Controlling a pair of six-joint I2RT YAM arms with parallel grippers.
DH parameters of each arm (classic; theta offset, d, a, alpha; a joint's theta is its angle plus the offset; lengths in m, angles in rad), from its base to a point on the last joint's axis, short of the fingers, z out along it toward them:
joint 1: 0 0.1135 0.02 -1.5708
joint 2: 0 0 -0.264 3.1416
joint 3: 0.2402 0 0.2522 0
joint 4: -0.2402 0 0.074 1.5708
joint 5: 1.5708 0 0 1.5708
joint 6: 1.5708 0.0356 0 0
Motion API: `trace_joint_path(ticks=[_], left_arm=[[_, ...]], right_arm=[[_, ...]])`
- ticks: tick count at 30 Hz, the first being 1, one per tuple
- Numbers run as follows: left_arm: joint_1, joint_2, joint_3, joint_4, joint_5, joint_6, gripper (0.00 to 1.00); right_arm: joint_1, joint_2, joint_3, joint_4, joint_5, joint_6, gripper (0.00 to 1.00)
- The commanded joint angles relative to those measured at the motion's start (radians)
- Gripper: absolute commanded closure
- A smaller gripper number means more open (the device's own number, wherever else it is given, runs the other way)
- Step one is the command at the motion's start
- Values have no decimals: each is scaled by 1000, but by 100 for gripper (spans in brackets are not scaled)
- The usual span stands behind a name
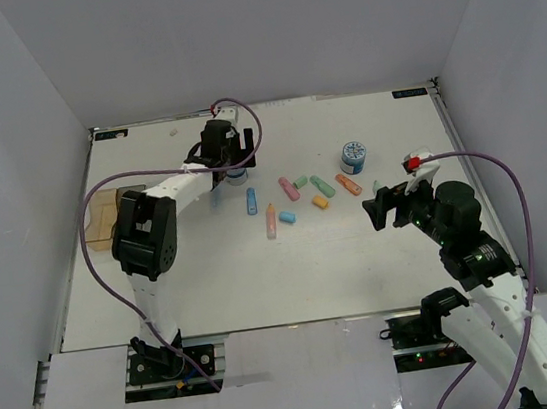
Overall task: Sort the stationery into containers
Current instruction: Pick up the stationery from the center of the board, then place the stationery in the storage box.
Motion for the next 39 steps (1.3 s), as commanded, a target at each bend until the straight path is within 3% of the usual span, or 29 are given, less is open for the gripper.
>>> trace_joint_path(ticks=[1, 9, 16, 23, 31, 35, 39], left_arm=[[3, 24, 36, -17, -20, -17, 2], [2, 28, 50, -48, -32, -35, 12], [2, -59, 48, -80, -38, -57, 49], [22, -263, 42, -216, -212, -70, 58], [319, -566, -128, -288, -275, -136, 58], [506, -607, -174, -287, -221, -165, 58], [609, -582, -205, -272, -174, -231, 58]], right_arm=[[5, -13, 14, 18, -14, -8, 10], [7, -33, 8, 15, -13, -9, 10], [7, -49, 9, 13, -18, -8, 10], [7, -52, 32, -8, -22, -3, 10], [7, -63, 48, -21, -77, 6, 10], [7, -80, 31, -11, -105, 20, 10], [7, -95, 26, -8, -103, 23, 10]])
